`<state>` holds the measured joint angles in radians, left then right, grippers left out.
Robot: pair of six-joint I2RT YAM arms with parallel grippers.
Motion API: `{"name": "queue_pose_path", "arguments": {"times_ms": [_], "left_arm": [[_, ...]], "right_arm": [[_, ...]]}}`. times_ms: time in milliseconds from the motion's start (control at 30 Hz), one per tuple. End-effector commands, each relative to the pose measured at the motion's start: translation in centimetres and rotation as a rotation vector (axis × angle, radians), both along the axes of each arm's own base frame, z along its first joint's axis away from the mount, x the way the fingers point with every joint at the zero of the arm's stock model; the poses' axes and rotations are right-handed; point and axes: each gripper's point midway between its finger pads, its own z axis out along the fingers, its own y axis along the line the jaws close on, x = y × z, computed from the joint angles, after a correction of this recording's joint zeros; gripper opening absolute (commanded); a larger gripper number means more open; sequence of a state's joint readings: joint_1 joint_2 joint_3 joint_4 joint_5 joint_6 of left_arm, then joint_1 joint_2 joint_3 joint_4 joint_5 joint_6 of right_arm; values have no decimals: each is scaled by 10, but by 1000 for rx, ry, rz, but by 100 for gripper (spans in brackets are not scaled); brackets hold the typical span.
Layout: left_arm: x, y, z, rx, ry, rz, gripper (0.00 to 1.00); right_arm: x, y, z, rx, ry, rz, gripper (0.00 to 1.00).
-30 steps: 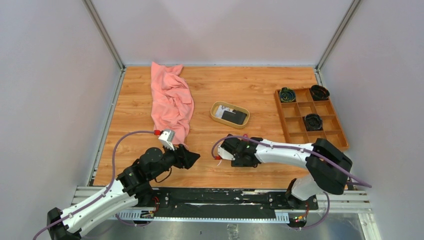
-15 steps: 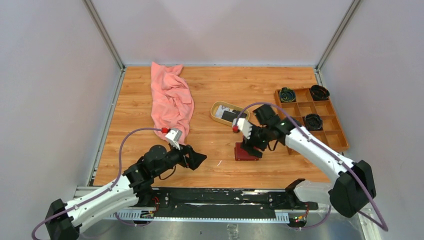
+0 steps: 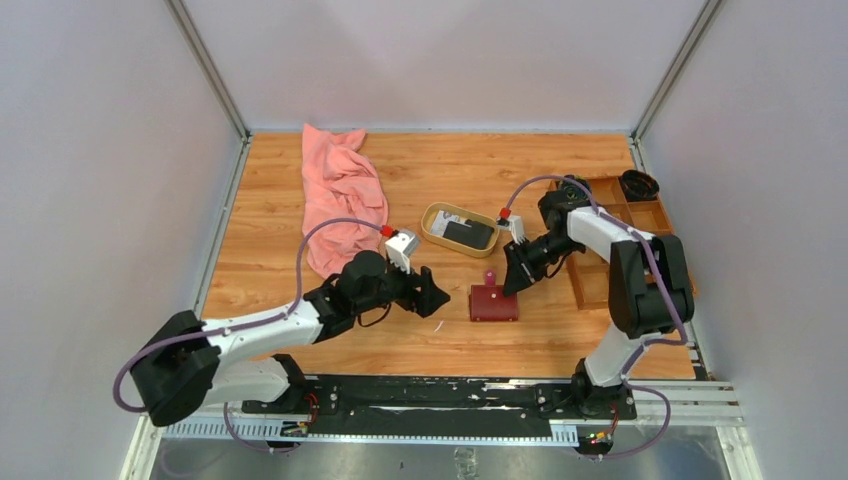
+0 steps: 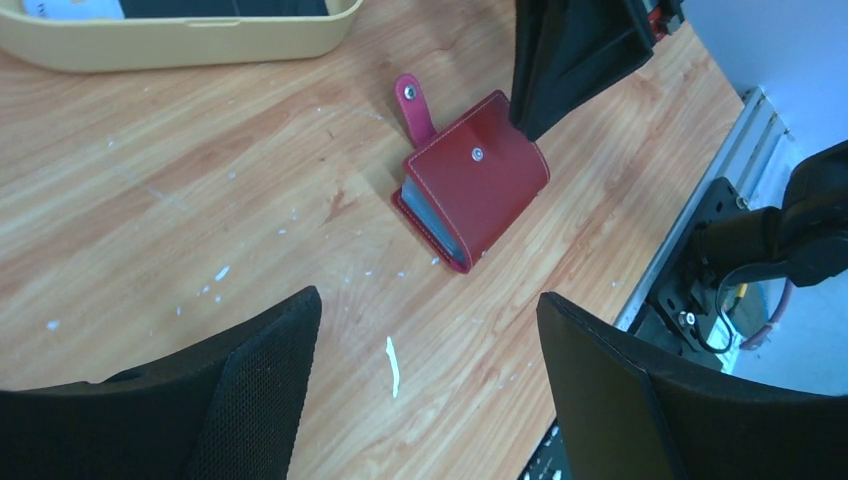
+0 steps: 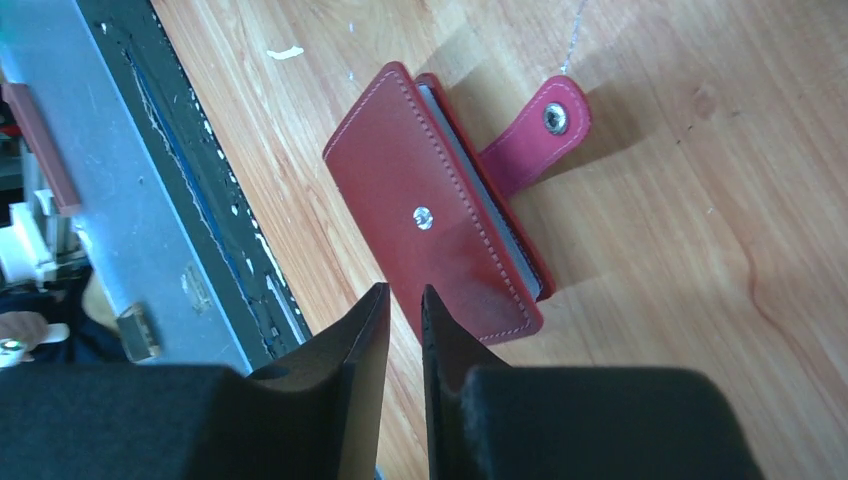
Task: Put the credit cards into the card holder
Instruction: Turn over the card holder at the center of the board, then close the card holder at the center of the board.
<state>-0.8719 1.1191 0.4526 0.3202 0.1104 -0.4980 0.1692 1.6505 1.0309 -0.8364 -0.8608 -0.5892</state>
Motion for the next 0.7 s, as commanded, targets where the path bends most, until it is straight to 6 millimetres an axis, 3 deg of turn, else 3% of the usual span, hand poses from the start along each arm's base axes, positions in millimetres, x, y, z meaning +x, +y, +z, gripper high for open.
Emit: {"name": "queue_pose_path", "arguments": {"times_ms": [0,300,467,567,667], "left_arm": [[15,-20,11,-10,-65,-44,82],[27,-31,-14,-17,6,-29,78],[35,-36,-25,-126,72,-17,75],[40,-43,-29,-174,100,-16,73],[45,-47,-36,-173,108,-15,73]], "right_arm": [[0,4,-6,13,126,-32,20],[-25,19,-29,-66,175,89,20],[-34,25,-36,-87,188,139,20],[-34,29,-28,-52,159,162,22],[-33,34,-1,32,70,217,25]]}}
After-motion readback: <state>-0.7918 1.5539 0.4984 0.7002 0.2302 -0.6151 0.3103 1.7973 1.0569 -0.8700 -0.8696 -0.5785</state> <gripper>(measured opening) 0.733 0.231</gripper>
